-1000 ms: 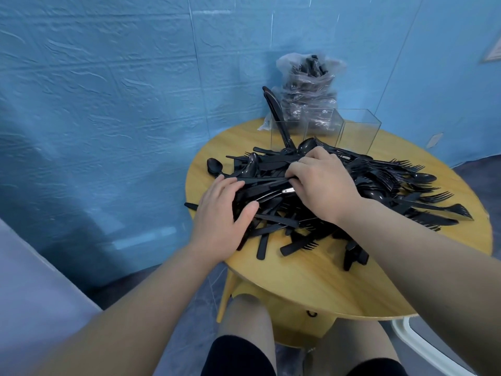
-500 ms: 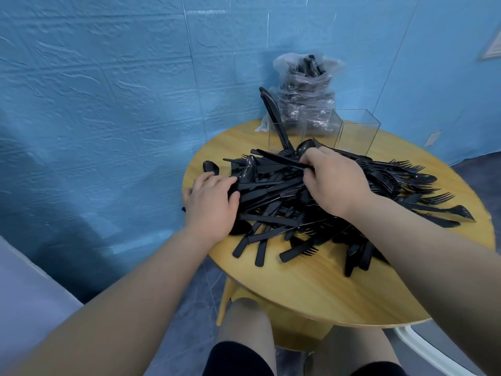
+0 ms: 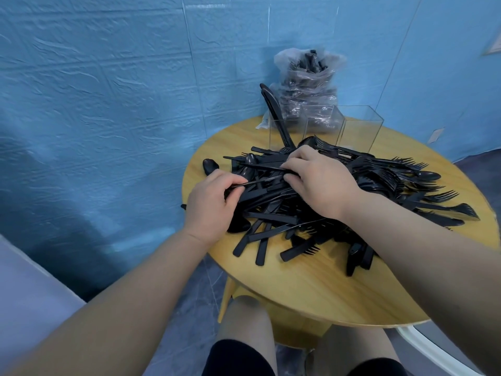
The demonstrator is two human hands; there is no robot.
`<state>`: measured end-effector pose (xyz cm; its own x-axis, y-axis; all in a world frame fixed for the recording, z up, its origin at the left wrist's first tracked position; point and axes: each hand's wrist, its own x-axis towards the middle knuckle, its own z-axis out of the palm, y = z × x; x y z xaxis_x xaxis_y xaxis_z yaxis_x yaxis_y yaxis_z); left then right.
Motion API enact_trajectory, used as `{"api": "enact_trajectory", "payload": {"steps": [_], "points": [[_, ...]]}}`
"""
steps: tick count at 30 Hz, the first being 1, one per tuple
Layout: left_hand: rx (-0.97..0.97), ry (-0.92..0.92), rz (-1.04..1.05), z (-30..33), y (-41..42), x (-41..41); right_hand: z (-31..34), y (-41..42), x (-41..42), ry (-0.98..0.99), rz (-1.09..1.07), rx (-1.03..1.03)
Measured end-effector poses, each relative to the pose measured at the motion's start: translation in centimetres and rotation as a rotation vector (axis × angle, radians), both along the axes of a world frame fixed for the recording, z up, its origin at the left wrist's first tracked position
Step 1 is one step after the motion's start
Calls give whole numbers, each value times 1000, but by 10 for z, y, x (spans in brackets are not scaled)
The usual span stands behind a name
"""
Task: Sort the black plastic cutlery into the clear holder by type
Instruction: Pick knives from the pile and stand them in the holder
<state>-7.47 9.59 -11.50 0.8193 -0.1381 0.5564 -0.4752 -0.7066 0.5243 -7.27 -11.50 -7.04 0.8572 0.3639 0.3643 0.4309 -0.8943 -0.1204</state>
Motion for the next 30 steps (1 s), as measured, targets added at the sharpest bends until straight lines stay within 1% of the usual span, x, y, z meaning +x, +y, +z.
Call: {"api": "enact_trajectory", "payload": {"steps": [2,4,6,8,10,12,14,17,19,21,26,30], "points": [[-56,-34,-8,5,-1,-1,1,0,0,-21,24,-18],[-122,-60,-10,11,-3,-4,3,-1,0,-104,14,-34],[-181,-79,38,16,0,-6,5,-2,-3,-169,-14,-40],[-177,-68,122,16,9,-7,7,-2,-7,-194,-48,-34],[-95,26,202,9,24,-11,10,1,-14,-187,-74,-14],[-3,169,274,-4,39,-18,13,6,-22,-131,-62,20],[62,263,293,-14,48,-27,14,14,-29,-40,-30,36],[117,337,275,-18,49,-35,11,26,-36,73,-44,-82],[118,351,263,-17,46,-36,8,32,-39,164,-68,-186],[131,357,250,-15,44,-36,7,35,-41,241,-92,-240],[145,333,229,-16,43,-34,5,34,-41,300,-100,-230],[156,289,214,-16,39,-34,4,28,-39,274,-109,-195]]}}
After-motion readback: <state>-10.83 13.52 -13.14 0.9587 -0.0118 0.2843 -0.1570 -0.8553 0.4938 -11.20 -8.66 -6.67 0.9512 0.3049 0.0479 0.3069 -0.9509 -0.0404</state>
